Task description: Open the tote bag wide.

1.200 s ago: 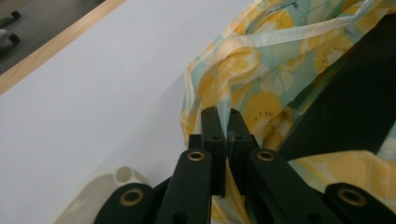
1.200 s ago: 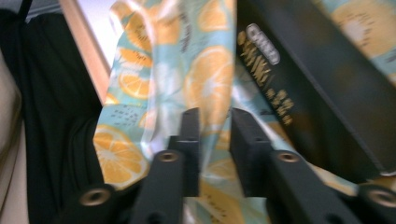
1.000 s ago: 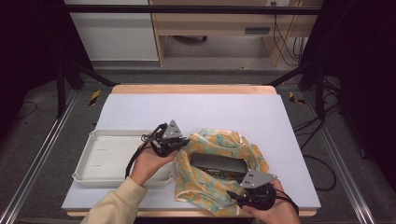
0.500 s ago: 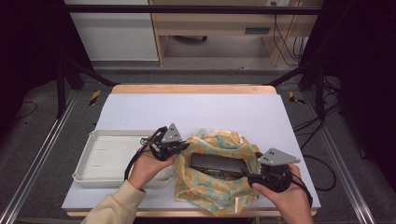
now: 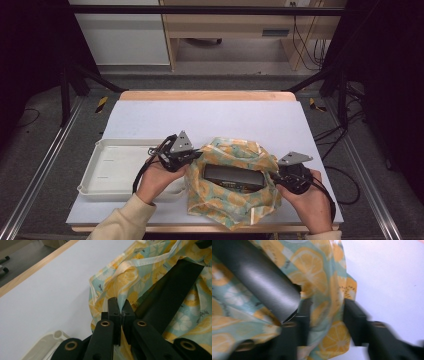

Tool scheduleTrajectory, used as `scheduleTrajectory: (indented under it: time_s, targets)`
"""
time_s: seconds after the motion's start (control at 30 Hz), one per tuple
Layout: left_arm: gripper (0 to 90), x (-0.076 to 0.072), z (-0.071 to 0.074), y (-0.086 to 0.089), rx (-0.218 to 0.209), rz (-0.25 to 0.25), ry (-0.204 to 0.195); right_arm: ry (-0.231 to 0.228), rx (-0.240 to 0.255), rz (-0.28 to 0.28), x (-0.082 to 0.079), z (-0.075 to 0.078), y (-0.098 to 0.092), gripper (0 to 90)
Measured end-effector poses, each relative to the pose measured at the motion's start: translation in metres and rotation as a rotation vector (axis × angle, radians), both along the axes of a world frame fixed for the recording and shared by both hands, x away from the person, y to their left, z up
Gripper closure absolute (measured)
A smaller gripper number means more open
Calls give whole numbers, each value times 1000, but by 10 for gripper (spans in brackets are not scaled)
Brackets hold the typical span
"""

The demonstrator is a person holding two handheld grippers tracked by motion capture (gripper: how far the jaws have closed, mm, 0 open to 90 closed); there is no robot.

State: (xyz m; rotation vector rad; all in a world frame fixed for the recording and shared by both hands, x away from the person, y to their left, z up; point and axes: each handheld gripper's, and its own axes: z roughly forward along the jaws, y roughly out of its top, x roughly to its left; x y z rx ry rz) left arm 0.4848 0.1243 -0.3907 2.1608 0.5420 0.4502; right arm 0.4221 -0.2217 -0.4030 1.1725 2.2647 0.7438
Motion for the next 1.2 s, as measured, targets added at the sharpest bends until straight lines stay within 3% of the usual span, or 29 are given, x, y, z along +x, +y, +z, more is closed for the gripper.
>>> scheduleTrajectory:
  time_s: [0.03, 0.1, 0.17, 0.23, 0.3, 0.4, 0.43, 0.47, 0.6, 0.7, 0.73, 0.77, 0.9, 0.93, 1.03, 1.1, 1.13, 1.17, 1.2]
  targets:
    - [899, 0, 1, 1, -5, 0, -1, -6, -24, 0, 6, 1, 0, 795]
    - [899, 0, 3, 2, -14, 2, -1, -8, -36, 2, 8, 2, 0, 848]
    - [899, 0, 4, 3, -17, 2, -7, -39, -65, -7, 16, 9, 0, 890]
    - [899, -1, 5, 2, -19, 0, -11, -52, -70, -14, 18, 11, 0, 892]
    - [899, -2, 4, 0, -8, -8, -10, -95, -88, -36, 21, 17, 0, 894]
    - [899, -2, 2, -2, -3, -8, -9, -84, -98, -32, 21, 17, 0, 879]
    - [899, -1, 1, -3, 1, -7, -8, -65, -100, -24, 20, 11, 0, 798]
    - [899, -1, 1, -3, 1, -7, -8, -65, -100, -24, 20, 11, 0, 798]
    - [899, 1, 0, -10, 17, -14, -16, -35, -85, -10, 15, 4, -1, 517]
    - [899, 8, 3, -15, 22, -14, -25, -77, -47, -2, 11, 11, -2, 366]
    - [899, 8, 3, -15, 22, -14, -25, -77, -47, -2, 11, 11, -2, 366]
    - [899, 12, 6, -19, 21, -11, -31, -103, -17, 1, 12, 16, -1, 305]
    - [899, 17, 12, -22, 19, 1, -46, -109, 8, 4, 18, 18, 1, 254]
    - [900, 18, 14, -22, 21, 7, -54, -103, 22, 4, 21, 16, 2, 270]
    - [899, 21, 17, -23, 21, 22, -61, -102, 26, 20, 25, 9, 3, 463]
    - [899, 25, 15, -25, 37, 25, -58, -108, 3, 27, 29, 0, 5, 724]
    - [899, 25, 15, -25, 37, 25, -58, -108, 3, 27, 29, 0, 5, 724]
    - [899, 27, 13, -26, 56, 27, -59, -125, 3, 35, 32, -5, 5, 850]
    - [899, 29, 11, -28, 72, 32, -55, -125, 3, 35, 32, -5, 5, 850]
